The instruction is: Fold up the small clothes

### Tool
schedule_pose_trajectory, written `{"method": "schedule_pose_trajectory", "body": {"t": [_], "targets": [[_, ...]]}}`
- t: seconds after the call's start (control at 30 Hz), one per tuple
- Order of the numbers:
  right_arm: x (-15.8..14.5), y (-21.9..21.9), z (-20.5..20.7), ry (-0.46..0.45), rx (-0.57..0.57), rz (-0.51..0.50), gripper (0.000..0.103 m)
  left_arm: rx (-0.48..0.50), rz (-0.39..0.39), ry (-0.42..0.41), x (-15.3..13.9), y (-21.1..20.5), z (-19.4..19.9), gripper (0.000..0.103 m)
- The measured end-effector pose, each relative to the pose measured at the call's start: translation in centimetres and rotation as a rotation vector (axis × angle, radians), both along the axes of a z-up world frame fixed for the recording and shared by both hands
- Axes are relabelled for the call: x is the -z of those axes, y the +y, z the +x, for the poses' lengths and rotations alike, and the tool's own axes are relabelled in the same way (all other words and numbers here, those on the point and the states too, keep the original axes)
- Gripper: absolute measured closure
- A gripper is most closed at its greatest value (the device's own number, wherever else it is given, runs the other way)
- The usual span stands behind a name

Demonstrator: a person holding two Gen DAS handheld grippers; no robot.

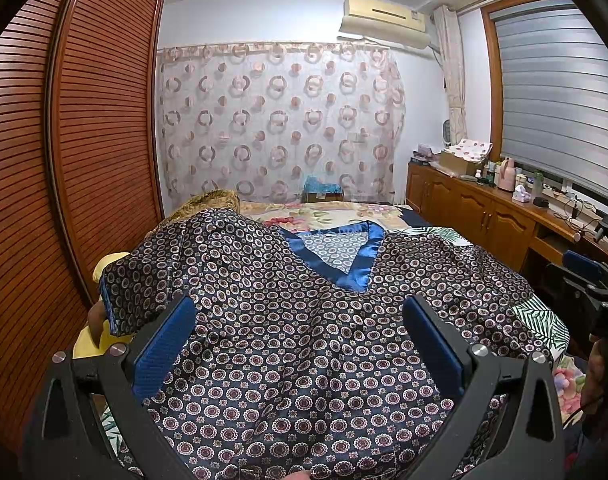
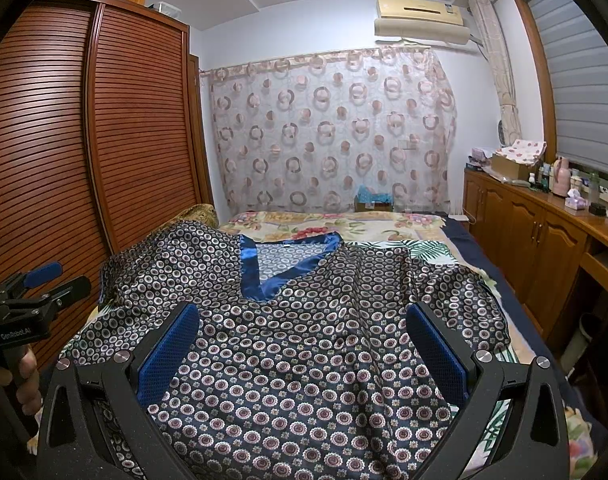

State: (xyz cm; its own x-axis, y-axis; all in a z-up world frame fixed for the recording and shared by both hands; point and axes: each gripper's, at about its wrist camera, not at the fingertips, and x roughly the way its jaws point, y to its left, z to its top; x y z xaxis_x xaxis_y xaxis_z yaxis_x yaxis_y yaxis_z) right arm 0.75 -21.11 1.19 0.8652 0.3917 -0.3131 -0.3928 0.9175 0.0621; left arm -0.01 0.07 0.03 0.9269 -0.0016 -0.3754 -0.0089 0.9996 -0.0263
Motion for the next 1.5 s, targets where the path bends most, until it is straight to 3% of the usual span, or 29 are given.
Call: {"method": "schedule_pose_trajectory", "body": {"t": [1.5], "targets": [[0.00,0.14,-0.10,0.001,0.011,0.008,0.000,0.005,-0.004,-0.011,-0.64,-0.14,-0.39,0.000]]}}
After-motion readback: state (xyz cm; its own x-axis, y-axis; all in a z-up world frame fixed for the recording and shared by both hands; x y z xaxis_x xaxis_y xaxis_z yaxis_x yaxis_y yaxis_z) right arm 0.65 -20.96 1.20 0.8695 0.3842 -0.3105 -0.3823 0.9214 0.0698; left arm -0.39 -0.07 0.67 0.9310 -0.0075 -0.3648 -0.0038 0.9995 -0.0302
